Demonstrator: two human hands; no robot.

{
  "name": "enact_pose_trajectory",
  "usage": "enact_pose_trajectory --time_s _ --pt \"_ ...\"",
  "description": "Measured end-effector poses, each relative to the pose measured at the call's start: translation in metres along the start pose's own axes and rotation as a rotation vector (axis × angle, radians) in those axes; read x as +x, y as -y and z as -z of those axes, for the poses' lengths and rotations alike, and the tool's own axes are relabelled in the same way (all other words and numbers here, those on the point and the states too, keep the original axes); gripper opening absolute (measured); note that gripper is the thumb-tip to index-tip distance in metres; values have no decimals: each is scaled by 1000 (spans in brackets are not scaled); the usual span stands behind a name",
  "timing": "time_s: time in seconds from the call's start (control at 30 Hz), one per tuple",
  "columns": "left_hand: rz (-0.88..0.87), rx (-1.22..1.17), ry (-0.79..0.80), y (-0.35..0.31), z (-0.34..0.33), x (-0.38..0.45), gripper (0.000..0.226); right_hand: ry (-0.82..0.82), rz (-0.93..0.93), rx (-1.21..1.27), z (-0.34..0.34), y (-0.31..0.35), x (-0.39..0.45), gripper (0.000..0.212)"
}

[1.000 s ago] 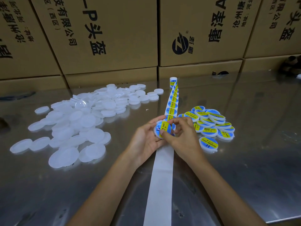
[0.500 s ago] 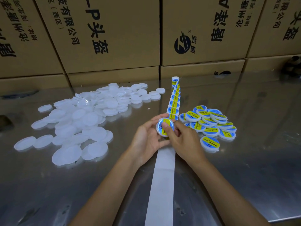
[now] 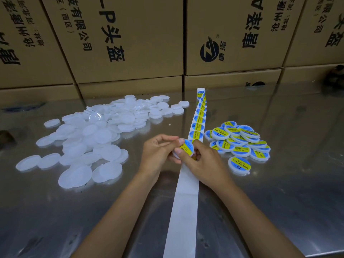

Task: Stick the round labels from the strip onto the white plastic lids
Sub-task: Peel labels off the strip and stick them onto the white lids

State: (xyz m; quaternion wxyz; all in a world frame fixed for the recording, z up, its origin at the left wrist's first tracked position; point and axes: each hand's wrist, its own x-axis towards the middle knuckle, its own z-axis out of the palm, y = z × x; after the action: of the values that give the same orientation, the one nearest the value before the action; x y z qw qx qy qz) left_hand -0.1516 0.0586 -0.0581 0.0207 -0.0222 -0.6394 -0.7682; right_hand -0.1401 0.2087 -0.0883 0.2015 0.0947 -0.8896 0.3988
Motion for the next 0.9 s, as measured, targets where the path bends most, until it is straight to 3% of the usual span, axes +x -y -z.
enact_pose_trajectory --time_s 0.17,0.23,0.37,0.53,0.67,0.9 --pt "-6 19 43 -1 0 1 18 -51 -13 -8 2 -2 3 54" --pt "7 -6 159 -1 0 1 14 -88 -18 -6 4 -3 5 48" --pt "44 13 405 -1 0 -1 39 -172 -31 -33 9 -4 5 47" --pt "24 -11 198 -8 -1 -3 33 -114 -104 271 6 4 4 46" --pt "6 -75 42 -11 -1 -2 24 -23 -59 223 1 9 3 63" --pt "-3 -32 47 -10 -2 -2 18 -25 -19 208 1 8 0 47"
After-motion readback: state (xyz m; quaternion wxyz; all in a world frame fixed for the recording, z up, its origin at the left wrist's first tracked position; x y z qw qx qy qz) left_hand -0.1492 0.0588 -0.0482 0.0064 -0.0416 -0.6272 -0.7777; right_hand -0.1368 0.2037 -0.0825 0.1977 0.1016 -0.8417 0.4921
